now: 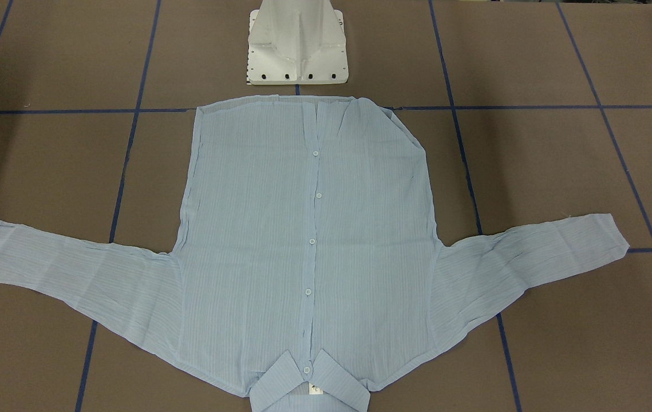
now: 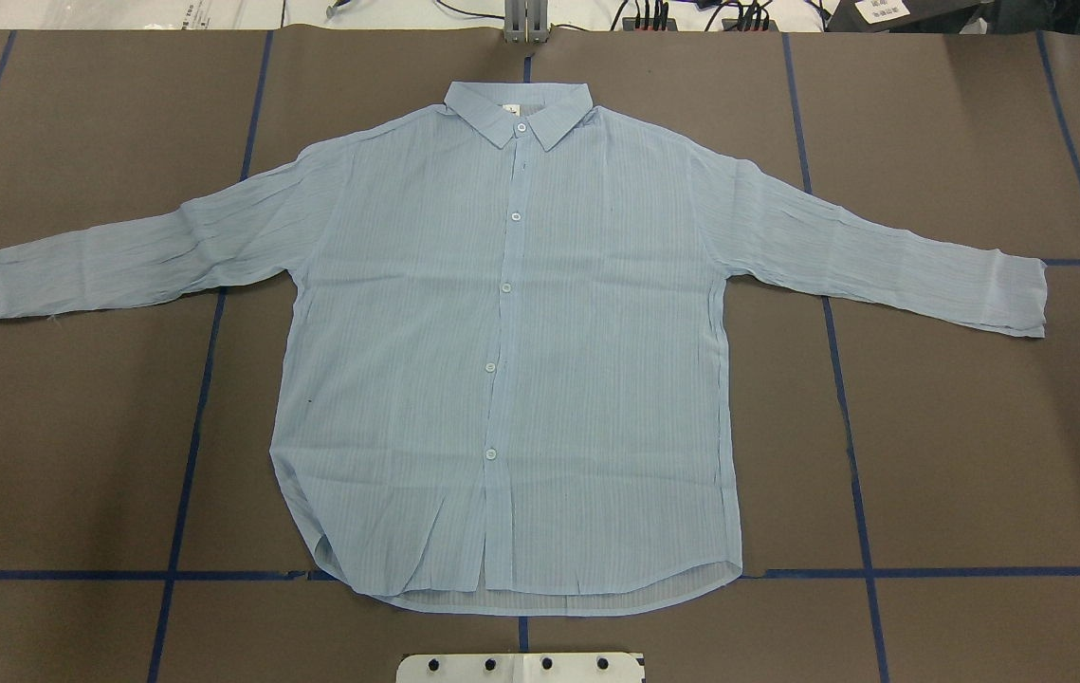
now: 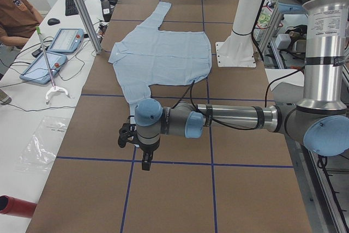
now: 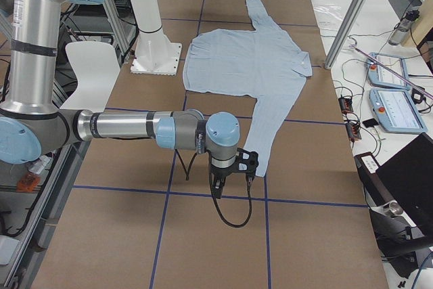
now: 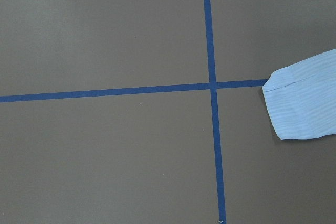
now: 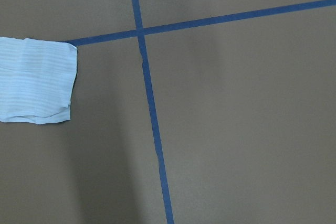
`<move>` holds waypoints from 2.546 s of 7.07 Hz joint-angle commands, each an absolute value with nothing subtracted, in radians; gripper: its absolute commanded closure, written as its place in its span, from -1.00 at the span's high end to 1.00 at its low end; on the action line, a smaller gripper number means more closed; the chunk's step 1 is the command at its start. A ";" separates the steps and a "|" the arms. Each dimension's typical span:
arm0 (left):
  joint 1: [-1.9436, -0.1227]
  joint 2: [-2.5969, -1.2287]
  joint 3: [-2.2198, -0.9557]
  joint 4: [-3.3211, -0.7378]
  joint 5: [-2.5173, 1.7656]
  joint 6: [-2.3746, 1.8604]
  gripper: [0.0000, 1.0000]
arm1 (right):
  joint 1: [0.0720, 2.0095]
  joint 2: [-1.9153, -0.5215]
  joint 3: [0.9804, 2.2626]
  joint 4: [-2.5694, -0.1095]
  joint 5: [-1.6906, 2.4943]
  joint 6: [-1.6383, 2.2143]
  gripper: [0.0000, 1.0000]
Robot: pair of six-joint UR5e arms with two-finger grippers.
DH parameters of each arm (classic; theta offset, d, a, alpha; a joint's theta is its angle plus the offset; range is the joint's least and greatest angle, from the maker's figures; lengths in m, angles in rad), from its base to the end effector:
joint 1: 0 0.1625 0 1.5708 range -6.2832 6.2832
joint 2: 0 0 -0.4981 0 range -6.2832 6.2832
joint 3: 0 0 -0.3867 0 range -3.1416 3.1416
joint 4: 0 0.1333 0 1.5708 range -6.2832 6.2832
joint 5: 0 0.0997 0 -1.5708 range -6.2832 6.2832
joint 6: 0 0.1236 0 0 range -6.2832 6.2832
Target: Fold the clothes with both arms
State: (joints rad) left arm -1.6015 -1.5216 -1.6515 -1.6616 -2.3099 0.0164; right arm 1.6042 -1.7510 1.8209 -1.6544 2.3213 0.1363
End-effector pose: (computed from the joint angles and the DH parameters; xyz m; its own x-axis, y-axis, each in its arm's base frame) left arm -0.0645 -0.4704 0.7263 0.7416 0.0757 -0.6665 0.0183 0.9910 0.1330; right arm 0.0622 -0.3931 0.7173 0.7193 0.1692 0.6738 -0.1324 0.9855 -0.1062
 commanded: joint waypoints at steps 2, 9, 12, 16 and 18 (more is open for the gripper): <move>-1.600 -1.554 -1.677 -1.721 -2.347 0.014 1.00 | 1.594 -1.698 1.778 -1.612 2.422 0.137 1.00; -1.540 -1.595 -1.575 -2.011 -2.385 -0.098 1.00 | 1.217 -1.503 1.339 -0.857 2.262 0.526 1.00; -1.540 -1.595 -1.580 -2.013 -2.391 -0.100 1.00 | 1.112 -1.500 1.324 -0.788 2.226 0.620 0.93; -1.539 -1.600 -1.583 -2.014 -2.393 -0.100 1.00 | 1.118 -1.520 1.310 -0.792 2.230 0.609 0.82; -1.539 -1.603 -1.583 -2.014 -2.393 -0.100 1.00 | 1.127 -1.525 1.310 -0.795 2.235 0.611 0.10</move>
